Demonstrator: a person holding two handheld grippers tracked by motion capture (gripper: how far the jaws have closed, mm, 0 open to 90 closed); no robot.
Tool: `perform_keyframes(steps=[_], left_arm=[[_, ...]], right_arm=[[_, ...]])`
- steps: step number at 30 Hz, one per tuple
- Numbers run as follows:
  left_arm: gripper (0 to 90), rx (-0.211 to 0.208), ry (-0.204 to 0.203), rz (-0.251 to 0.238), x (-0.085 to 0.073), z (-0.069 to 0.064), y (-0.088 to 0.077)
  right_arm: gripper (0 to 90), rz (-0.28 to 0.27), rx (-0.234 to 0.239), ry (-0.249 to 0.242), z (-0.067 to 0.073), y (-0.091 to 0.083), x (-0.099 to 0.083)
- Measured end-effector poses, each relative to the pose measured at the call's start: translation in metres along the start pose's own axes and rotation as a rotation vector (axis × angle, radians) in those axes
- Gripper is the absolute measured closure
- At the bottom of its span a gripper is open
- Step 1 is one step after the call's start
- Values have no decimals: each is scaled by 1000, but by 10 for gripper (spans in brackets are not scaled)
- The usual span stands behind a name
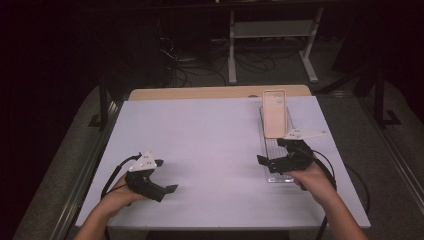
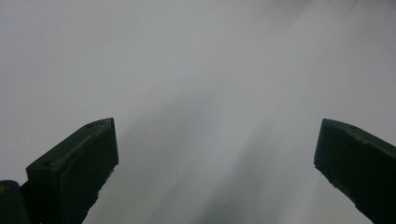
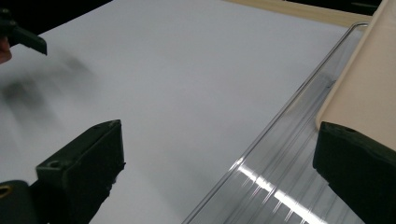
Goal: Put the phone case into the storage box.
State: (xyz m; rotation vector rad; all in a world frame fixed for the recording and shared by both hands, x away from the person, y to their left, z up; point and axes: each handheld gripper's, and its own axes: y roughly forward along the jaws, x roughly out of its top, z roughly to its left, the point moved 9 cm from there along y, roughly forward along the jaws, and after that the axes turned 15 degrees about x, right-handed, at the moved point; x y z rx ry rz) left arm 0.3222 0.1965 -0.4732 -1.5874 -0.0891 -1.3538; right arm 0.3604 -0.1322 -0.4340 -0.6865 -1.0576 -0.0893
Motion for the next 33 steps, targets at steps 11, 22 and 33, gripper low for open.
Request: perform_keyframes(steps=[11,22,33], left_arm=[[0,3,-7,-7,14,10,-10],[0,-13,-12,-42,32,16,-17],[0,-24,-6,-48,34,12,-19]], right_arm=[[17,8,43,-4,16,0,-14],[17,10,65,-7,19,-5,-22],[17,19,84,-11,18,-4,-27]])
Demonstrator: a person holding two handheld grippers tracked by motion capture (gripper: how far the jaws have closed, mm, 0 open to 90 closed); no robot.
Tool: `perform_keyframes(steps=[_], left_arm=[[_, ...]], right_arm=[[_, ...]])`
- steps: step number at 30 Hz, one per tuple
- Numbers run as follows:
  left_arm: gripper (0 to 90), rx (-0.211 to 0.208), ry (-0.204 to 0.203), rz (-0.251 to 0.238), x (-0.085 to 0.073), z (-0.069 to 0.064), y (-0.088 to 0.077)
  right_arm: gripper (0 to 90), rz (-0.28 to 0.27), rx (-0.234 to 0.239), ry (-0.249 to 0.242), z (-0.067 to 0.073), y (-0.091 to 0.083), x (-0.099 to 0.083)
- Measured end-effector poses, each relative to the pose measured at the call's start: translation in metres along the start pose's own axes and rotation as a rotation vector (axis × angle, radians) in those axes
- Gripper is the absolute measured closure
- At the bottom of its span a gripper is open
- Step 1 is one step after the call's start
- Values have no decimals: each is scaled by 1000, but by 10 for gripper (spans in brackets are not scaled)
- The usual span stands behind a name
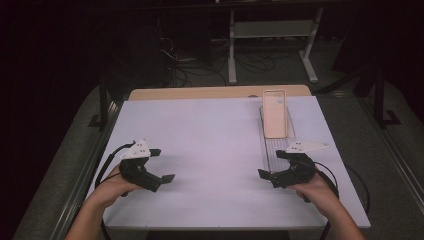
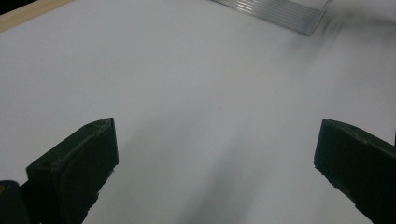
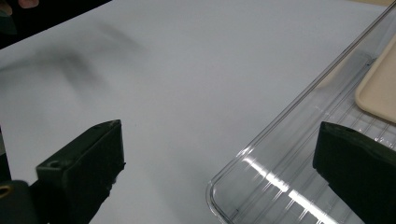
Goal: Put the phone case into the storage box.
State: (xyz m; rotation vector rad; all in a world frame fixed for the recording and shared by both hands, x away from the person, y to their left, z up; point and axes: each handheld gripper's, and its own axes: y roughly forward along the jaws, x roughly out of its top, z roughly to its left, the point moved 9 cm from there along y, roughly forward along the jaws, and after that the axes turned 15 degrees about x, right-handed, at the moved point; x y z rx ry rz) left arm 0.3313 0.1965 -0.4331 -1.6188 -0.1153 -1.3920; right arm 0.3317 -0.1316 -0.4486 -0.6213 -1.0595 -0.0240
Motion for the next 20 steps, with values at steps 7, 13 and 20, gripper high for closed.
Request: perform_keyframes(steps=[7,13,20], left_arm=[[0,-6,7,-4,1,-1,-1],[0,-1,5,-9,2,0,-1],[0,-4,14,-3,1,-1,-1]], right_arm=[[17,7,4,-1,0,-1,-1],[17,11,4,-1,0,-1,-2],[17,13,6,-1,0,-1,-2]])
